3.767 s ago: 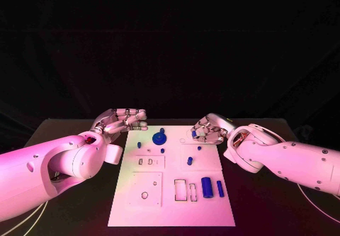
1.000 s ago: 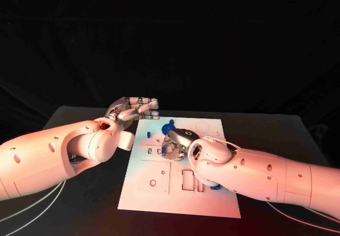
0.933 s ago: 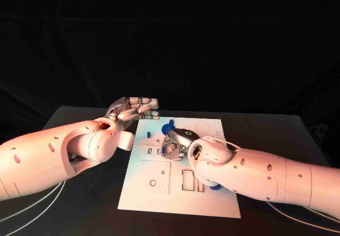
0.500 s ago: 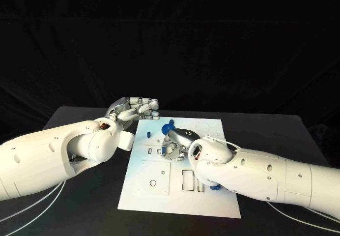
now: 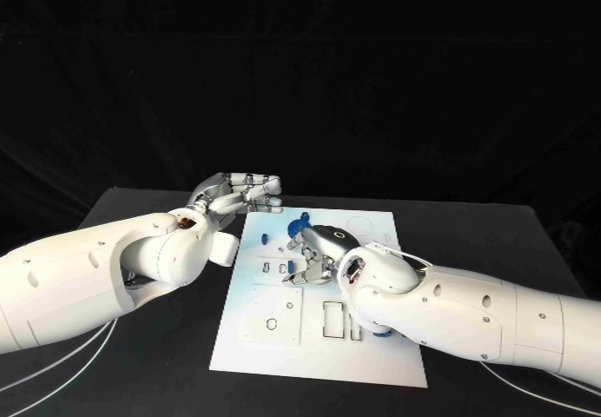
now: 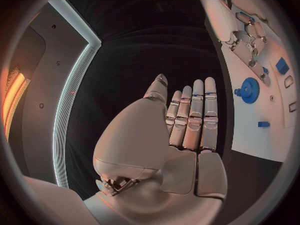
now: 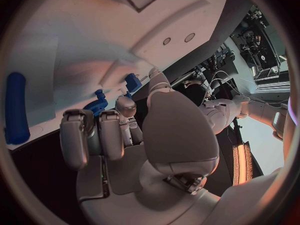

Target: Assemble the parts on the task board

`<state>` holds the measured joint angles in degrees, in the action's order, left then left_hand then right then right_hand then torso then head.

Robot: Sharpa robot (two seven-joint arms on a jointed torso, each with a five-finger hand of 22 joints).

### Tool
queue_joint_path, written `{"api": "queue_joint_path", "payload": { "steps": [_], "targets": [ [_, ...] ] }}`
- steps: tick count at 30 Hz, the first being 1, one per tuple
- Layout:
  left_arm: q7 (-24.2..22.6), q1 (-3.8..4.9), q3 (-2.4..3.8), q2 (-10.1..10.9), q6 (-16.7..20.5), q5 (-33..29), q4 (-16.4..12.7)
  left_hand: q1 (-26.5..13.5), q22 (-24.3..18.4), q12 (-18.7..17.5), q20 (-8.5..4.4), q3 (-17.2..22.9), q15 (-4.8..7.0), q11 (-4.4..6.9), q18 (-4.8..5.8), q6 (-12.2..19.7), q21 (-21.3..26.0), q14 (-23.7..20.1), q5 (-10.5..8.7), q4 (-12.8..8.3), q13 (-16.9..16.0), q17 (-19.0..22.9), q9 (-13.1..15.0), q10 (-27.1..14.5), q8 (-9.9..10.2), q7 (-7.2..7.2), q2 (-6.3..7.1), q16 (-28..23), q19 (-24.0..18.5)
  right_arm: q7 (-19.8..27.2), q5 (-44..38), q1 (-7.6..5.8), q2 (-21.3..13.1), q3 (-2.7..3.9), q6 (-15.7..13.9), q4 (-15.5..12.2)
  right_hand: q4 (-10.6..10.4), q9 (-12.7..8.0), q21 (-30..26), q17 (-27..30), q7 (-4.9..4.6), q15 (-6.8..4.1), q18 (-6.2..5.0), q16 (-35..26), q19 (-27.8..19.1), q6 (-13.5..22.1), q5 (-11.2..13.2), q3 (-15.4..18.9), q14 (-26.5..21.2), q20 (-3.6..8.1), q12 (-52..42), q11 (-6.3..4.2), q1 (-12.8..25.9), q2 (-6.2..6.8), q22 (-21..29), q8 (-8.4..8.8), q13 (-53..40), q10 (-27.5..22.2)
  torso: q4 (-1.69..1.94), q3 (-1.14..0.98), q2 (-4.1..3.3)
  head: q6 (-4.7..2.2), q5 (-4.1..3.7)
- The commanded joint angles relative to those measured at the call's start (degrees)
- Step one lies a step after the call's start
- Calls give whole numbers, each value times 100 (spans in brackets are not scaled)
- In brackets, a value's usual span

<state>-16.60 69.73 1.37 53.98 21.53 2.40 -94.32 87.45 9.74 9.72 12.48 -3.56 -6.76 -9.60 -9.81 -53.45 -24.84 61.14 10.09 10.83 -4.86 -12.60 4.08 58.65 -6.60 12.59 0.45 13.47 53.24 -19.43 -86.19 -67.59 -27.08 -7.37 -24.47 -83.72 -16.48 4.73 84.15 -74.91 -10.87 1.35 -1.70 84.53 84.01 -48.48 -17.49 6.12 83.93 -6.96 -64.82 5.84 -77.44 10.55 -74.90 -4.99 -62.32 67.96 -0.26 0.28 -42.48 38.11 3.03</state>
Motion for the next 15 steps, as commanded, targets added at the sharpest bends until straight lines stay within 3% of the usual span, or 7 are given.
{"api": "queue_joint_path", "payload": {
  "steps": [1,4,8,10,12,13,15],
  "targets": [
    [207,3,3,-5,-146,380,54,90,-1,-26,8,28,17,37,-65,-65,-42,-14,1,-58,-10,-18,21,-2,-31,-42,-29,-31,-39,379,-13,-24,-188,5,-904,-212,-27,8,-98,-549,24,-10,-27,-78,98,-42,-42,-37,355,-42,-23,-14,-136,-90,-1030,-87,4,-37,-5,-6,12,-9,8],
    [441,3,3,-6,-204,756,140,119,-14,1,4,71,52,133,-68,-234,-31,-52,6,-56,-20,-14,44,177,-89,-170,-46,-107,-78,776,329,-129,-432,9,-1169,-408,3,54,-369,-309,97,-61,-102,-259,-90,-260,-155,-126,280,-7,189,-77,-219,-258,-847,-257,252,-247,-24,-14,38,11,28],
    [829,3,2,-38,-283,1359,310,149,56,54,-138,186,246,296,-86,-522,-225,426,12,50,-17,-119,59,717,-134,-300,-62,6,206,1471,1384,-376,-862,11,-1087,-663,74,80,-1055,265,191,-145,-272,-730,-542,-496,-138,-197,91,71,671,-167,-354,-466,-395,-411,786,-568,-60,-20,90,22,61],
    [1066,4,1,-77,-316,1694,410,42,132,141,-246,207,365,387,-88,-611,-399,818,13,195,-46,-244,57,1025,-132,-331,-68,207,438,1767,2116,-507,-1103,12,-915,-779,100,68,-2152,1254,202,-137,-513,-1603,-1304,-545,-115,-227,-376,74,1395,-168,-429,-562,312,-434,1494,-1073,-72,-24,121,35,78],
    [1269,4,-1,-116,-382,1978,490,-49,203,226,-332,215,445,454,-86,-694,-549,1089,15,312,-85,-365,66,1248,-139,-352,-30,393,613,1985,2707,-605,-1299,12,-747,-858,103,47,-3677,2581,183,-94,-806,-2897,-2350,-560,-89,-235,-1106,48,1925,-150,-484,-621,1281,-444,1940,-1290,-82,-27,149,41,101],
    [1408,4,-3,-145,-466,2178,540,-94,251,267,-382,214,493,490,-84,-743,-646,1232,14,371,-110,-453,75,1339,-148,-373,9,523,712,2110,3065,-653,-1426,12,-645,-904,104,41,-4258,3177,187,-72,-877,-3541,-2718,-586,-97,-245,-1460,22,2195,-135,-523,-649,1653,-461,2168,-1366,-85,-30,171,50,105],
    [1715,4,-5,-217,-694,2619,640,-236,395,362,-505,195,608,551,-75,-814,-926,1557,13,509,-188,-725,94,1486,-149,-440,75,918,965,2409,3815,-727,-1681,11,-517,-983,114,22,-4746,3596,181,-51,-895,-4178,-2836,-657,-97,-252,-1607,-17,2741,-124,-609,-667,2004,-497,2746,-1215,-76,-34,205,85,95]
  ]
}}
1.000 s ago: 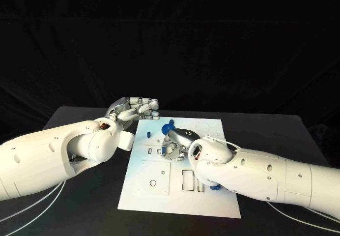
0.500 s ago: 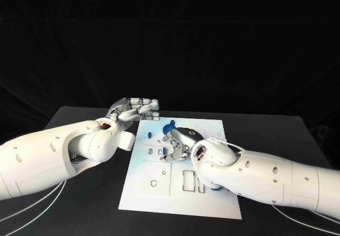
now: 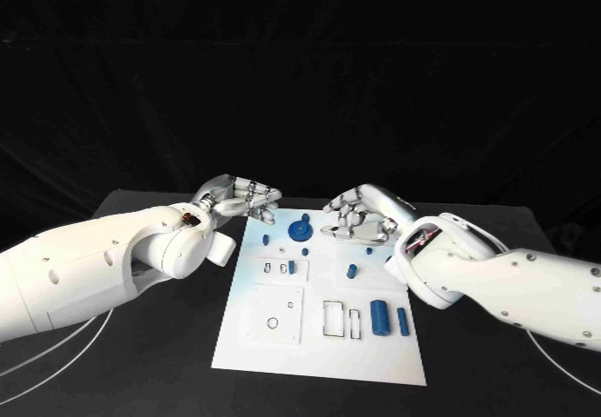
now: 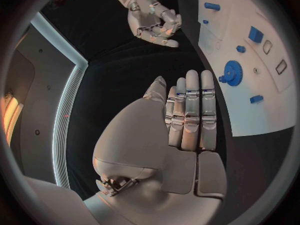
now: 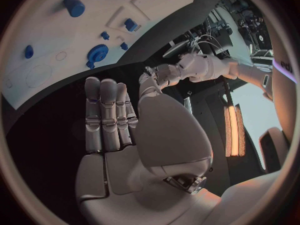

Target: Assemble the parts on the task board

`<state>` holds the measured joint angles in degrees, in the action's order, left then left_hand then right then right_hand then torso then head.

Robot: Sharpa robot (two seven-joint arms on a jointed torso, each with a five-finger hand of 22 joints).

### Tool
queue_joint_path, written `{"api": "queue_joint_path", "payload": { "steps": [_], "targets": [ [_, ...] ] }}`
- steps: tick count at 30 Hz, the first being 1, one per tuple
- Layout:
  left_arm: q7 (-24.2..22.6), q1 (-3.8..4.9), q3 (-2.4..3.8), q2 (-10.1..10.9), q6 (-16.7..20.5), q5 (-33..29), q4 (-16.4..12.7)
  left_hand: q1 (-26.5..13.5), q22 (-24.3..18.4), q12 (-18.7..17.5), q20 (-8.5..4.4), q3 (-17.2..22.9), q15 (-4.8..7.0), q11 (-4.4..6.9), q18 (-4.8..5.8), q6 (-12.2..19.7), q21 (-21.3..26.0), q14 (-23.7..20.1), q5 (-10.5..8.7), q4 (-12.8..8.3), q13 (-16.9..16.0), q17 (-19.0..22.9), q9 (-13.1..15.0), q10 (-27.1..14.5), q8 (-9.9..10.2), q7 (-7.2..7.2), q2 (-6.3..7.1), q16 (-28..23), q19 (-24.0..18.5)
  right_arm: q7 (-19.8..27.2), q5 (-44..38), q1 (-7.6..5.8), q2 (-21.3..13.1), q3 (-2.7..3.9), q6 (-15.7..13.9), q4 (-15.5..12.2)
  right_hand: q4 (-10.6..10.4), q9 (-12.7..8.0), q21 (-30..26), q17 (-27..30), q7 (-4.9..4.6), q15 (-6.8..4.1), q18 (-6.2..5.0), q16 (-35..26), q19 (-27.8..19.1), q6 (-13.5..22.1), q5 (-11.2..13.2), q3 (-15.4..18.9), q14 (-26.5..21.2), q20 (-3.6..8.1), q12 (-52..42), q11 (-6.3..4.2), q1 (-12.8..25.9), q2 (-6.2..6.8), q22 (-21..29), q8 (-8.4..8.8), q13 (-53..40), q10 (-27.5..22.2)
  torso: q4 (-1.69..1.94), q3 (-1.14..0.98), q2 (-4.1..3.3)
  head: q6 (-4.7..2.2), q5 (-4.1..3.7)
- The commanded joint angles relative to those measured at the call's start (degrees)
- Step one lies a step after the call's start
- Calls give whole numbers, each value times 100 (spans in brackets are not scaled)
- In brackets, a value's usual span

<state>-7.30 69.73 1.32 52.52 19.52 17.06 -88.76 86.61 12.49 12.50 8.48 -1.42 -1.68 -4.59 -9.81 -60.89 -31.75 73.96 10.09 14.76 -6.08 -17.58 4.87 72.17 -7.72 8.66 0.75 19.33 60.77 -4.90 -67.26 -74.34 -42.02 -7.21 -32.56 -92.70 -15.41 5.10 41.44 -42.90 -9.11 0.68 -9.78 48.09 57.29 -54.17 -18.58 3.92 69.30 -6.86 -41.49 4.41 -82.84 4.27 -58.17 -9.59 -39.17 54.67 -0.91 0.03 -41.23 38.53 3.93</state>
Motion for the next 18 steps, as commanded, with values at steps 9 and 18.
{"api": "queue_joint_path", "payload": {
  "steps": [9,18],
  "targets": [
    [1931,18,-4,-394,-1492,2860,456,-1034,2764,1355,-450,-116,324,245,166,-180,-3011,1006,6,175,-1330,-5303,332,6,-109,-202,-44,5521,950,1739,3690,-144,-933,-9,619,-271,-27,-115,-1746,1535,-12,90,-52,-2619,48,-410,-16,-372,98,-152,2175,62,-516,-27,1492,131,2270,956,-8,-60,201,140,47],
    [3068,330,-157,-882,-2348,4446,822,-1999,5156,4296,-661,-743,536,468,503,-304,-4593,1511,-11,191,-4240,-6940,1086,171,-726,-457,-405,6838,1863,1747,3964,-145,-1270,-11,352,-259,42,-121,-2131,1896,-123,189,-61,-3315,191,-319,-114,-457,258,-183,2597,169,-516,97,1916,298,2760,1025,-52,-102,254,195,96]
  ]
}}
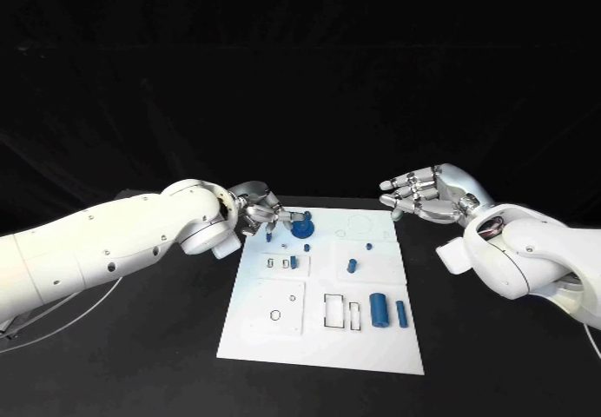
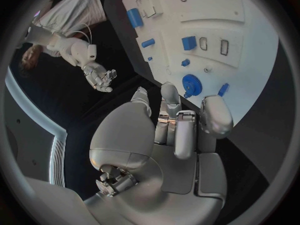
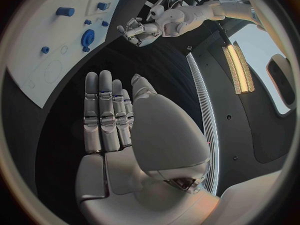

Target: Assemble the parts on the task board

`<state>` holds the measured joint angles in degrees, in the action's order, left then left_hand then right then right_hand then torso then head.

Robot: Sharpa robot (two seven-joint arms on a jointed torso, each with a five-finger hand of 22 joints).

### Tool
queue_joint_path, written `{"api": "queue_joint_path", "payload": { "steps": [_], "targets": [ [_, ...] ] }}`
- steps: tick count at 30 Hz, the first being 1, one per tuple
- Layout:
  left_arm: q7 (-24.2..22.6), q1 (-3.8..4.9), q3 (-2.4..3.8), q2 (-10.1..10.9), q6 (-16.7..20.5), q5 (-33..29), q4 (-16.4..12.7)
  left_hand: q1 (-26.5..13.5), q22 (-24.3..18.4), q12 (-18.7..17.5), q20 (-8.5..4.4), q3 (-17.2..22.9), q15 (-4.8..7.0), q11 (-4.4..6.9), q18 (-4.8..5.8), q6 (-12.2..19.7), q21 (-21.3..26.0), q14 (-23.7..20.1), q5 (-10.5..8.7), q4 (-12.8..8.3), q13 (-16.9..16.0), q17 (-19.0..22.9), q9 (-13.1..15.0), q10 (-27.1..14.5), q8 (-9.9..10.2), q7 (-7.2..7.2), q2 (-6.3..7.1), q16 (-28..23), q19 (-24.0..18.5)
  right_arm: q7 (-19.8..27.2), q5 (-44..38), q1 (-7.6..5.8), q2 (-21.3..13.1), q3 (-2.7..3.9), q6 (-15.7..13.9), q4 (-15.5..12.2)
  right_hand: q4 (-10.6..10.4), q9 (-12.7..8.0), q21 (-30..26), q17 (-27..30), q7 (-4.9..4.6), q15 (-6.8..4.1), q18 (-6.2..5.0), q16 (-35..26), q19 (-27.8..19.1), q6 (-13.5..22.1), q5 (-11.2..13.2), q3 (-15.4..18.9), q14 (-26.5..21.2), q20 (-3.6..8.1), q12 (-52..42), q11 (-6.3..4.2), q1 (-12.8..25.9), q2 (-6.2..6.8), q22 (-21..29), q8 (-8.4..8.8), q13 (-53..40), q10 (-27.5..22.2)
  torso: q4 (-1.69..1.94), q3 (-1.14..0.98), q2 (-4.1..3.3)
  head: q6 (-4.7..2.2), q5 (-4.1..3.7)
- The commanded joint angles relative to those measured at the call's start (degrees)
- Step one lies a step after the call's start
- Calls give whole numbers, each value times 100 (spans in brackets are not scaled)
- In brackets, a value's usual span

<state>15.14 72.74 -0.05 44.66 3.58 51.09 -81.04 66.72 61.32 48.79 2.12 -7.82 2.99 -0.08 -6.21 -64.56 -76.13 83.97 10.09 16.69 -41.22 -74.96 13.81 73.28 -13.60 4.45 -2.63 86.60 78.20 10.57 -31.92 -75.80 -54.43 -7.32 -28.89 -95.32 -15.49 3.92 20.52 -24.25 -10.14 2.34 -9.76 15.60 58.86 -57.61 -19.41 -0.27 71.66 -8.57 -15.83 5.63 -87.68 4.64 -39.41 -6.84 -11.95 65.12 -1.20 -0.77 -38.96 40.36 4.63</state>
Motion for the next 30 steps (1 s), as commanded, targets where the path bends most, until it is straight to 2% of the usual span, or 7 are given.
{"api": "queue_joint_path", "payload": {
  "steps": [1,3,6,12,19,22,30],
  "targets": [
    [933,45,-26,-149,-855,1106,71,-35,415,938,-34,-153,81,25,167,81,-229,531,-10,-5,-1027,-1272,284,111,-207,-52,-93,165,185,177,463,1,-46,0,-20,9,77,-2,-62,47,-27,29,-62,-101,31,42,-36,-48,16,-16,45,57,-55,75,63,29,60,-29,-16,-22,29,16,27],
    [1134,71,-35,-257,-1045,1192,118,-100,571,1244,-41,-252,98,42,199,118,-311,552,-11,8,-1373,-1342,443,150,-326,-67,-115,217,255,136,510,2,-74,0,-32,19,106,-1,-88,66,-38,39,-61,-141,26,60,-42,-56,10,-22,59,62,-74,91,89,34,84,-40,-15,-20,32,29,37],
    [1406,99,-42,-413,-1314,1262,196,-241,686,1415,-56,-360,96,51,214,171,-369,565,-11,10,-1575,-1385,595,156,-431,-78,-157,250,307,84,536,3,-100,0,-29,25,139,1,-124,91,-49,49,-60,-194,20,79,-69,-71,6,-31,76,72,-88,104,125,36,119,-53,-20,-24,22,44,40],
    [1871,131,-45,-722,-1766,1431,383,-247,809,1422,-59,-410,98,55,236,232,-430,564,-8,-2,-1593,-1385,740,94,-523,-83,-193,249,359,-50,449,3,-108,0,-49,27,213,5,-148,122,-53,46,-65,-254,37,90,-108,-139,22,-27,88,73,-168,89,159,32,164,-48,-20,-19,17,80,70],
    [2093,137,-47,-1006,-1987,1677,575,-100,1024,1458,-66,-373,105,63,273,319,-543,563,1,-5,-1642,-1384,914,73,-625,-91,-238,247,446,-127,412,3,-117,0,-109,38,220,6,-205,168,-67,72,-56,-350,6,108,-139,-167,-11,-45,107,93,-122,97,211,30,219,-61,-23,-10,16,103,87],
    [2144,137,-47,-1077,-2092,1783,636,-79,1046,1446,-66,-361,105,63,276,334,-555,564,3,-4,-1628,-1385,941,59,-640,-92,-248,248,454,-179,387,3,-117,0,-129,49,224,7,-230,189,-73,78,-57,-390,2,119,-228,-189,-6,-52,113,97,-98,103,238,28,249,-65,-39,-10,7,111,103],
    [2206,136,-47,-1150,-2260,1760,766,-71,1059,1453,-66,-356,106,64,278,341,-562,563,2,-2,-1637,-1384,960,60,-652,-93,-253,246,458,-273,329,5,-123,-1,-145,60,222,7,-245,202,-77,83,-57,-415,3,128,-268,-195,1,-57,116,102,-67,115,257,27,269,-69,-29,-12,8,141,101]
  ]
}}
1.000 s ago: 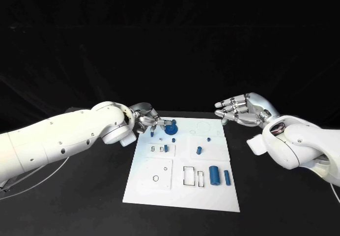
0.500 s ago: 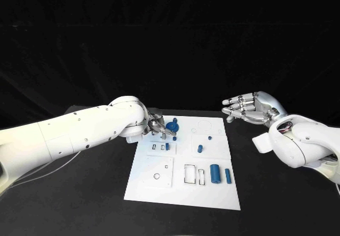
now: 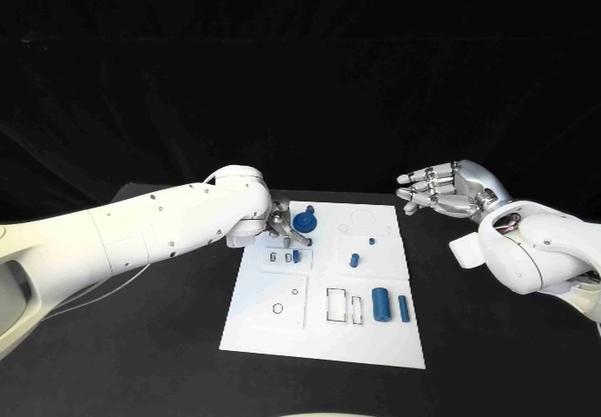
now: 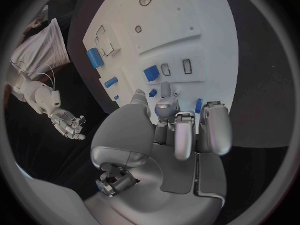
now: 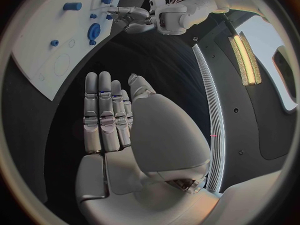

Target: Assemble the parts on the task board

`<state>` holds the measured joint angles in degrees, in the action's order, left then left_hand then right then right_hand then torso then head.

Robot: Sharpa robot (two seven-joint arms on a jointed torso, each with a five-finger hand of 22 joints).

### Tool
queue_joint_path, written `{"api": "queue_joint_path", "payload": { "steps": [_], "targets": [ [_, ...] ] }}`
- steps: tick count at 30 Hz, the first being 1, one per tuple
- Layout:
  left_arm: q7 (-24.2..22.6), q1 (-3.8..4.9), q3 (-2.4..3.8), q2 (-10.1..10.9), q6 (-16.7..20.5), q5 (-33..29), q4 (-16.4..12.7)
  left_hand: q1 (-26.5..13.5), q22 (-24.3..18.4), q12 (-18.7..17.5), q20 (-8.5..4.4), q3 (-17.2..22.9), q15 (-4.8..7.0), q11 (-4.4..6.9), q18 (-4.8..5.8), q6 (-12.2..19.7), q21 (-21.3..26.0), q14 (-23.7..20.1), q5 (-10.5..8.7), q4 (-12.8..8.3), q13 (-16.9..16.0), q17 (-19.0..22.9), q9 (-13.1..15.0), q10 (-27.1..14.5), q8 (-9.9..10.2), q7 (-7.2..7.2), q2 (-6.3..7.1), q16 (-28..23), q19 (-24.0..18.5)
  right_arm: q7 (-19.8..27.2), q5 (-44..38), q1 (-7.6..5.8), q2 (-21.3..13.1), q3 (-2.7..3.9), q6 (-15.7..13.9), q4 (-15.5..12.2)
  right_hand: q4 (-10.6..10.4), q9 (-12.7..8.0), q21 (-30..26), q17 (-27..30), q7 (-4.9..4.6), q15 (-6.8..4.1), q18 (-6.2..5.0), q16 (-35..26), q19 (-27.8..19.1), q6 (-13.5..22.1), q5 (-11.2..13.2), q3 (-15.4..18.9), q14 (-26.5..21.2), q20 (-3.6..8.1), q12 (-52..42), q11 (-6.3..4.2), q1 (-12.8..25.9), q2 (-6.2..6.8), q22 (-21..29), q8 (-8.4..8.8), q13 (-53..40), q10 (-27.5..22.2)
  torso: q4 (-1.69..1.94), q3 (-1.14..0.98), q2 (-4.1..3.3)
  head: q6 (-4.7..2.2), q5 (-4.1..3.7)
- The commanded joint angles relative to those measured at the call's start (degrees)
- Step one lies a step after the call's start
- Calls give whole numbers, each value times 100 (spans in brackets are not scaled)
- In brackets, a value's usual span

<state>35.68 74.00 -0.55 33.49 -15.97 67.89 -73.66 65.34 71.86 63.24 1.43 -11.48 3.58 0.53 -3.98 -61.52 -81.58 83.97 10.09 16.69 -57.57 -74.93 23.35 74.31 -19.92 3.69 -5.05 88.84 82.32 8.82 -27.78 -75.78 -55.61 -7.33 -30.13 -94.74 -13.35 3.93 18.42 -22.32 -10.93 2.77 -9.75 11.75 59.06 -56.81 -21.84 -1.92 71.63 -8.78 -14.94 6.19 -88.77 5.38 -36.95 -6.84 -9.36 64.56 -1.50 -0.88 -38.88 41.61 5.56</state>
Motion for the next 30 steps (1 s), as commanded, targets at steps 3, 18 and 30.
{"api": "queue_joint_path", "payload": {
  "steps": [3,18,30],
  "targets": [
    [156,9,2,-52,-328,-35,54,71,24,4,2,12,46,3,59,46,-27,563,1,-2,4,-1384,24,-50,-31,-17,-10,21,52,-124,-105,4,-3,0,-29,12,7,6,-36,10,2,41,-58,-32,-17,49,-28,-30,4,-37,27,46,44,43,12,27,12,-13,0,7,-8,4,3],
    [136,1,-19,-152,-356,-279,87,140,70,-125,7,32,39,-8,66,139,-53,562,2,-5,146,-1384,124,-165,-72,-4,14,20,60,-217,-234,9,21,0,16,92,11,6,-111,59,-18,66,-58,-141,-29,102,-270,-69,-2,-62,37,69,139,83,97,27,91,-58,5,-3,-3,30,-20],
    [117,-19,-50,-218,-351,-357,98,295,91,-198,20,133,28,-19,67,236,-67,561,11,-9,218,-1381,250,-241,-124,7,24,17,51,-233,-350,11,53,0,101,188,16,8,-156,87,-28,80,-57,-203,-42,124,-393,-106,-16,-76,41,81,178,93,147,20,135,-87,1,-4,-4,50,4]
  ]
}}
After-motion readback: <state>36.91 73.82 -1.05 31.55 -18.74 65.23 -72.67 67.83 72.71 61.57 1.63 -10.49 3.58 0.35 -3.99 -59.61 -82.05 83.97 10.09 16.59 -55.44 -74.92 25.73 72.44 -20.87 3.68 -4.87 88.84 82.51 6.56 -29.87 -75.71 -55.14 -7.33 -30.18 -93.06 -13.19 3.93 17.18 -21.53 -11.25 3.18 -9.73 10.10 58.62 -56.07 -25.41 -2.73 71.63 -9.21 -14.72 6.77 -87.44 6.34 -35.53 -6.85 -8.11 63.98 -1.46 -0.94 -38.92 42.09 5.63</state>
